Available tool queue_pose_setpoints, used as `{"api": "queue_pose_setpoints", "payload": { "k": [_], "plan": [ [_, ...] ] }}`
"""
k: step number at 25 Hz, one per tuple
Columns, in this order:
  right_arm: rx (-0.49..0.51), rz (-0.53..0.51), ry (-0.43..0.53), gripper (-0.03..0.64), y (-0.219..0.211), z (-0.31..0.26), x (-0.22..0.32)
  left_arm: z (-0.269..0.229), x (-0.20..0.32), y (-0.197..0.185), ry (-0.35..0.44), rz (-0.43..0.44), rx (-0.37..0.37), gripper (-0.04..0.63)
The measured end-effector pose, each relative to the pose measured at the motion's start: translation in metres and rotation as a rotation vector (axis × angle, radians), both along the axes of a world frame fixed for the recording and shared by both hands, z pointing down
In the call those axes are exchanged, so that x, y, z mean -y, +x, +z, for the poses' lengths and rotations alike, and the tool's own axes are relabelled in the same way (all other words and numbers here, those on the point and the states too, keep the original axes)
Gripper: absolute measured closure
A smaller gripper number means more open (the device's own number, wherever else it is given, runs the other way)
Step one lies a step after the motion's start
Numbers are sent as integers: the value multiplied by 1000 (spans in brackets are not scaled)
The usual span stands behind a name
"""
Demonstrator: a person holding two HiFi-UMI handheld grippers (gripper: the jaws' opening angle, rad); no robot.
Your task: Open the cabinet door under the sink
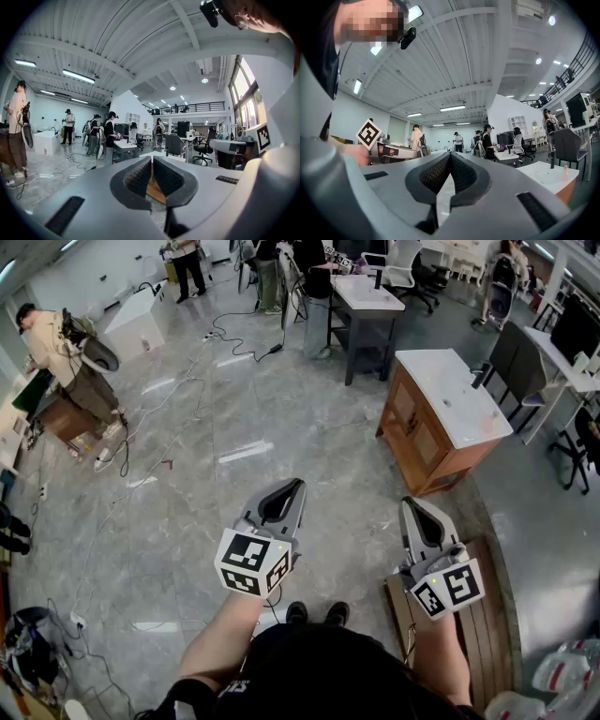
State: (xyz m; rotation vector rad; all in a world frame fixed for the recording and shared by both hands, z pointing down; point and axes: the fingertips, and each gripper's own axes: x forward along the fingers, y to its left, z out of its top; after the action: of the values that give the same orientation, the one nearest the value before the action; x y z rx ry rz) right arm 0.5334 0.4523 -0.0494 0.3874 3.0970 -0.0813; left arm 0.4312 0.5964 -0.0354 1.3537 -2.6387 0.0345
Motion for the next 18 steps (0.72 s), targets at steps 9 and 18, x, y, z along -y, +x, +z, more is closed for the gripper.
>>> {"api": "queue_pose_setpoints", "payload": {
  "k": [9,18],
  "plan": [
    [-9,3,3,606,15,8,19,11,16,15,-23,-11,-6,569],
    [-9,-42,-37,603,34,14,35,21,39,26,-49,-13,-19,568]
  ]
}}
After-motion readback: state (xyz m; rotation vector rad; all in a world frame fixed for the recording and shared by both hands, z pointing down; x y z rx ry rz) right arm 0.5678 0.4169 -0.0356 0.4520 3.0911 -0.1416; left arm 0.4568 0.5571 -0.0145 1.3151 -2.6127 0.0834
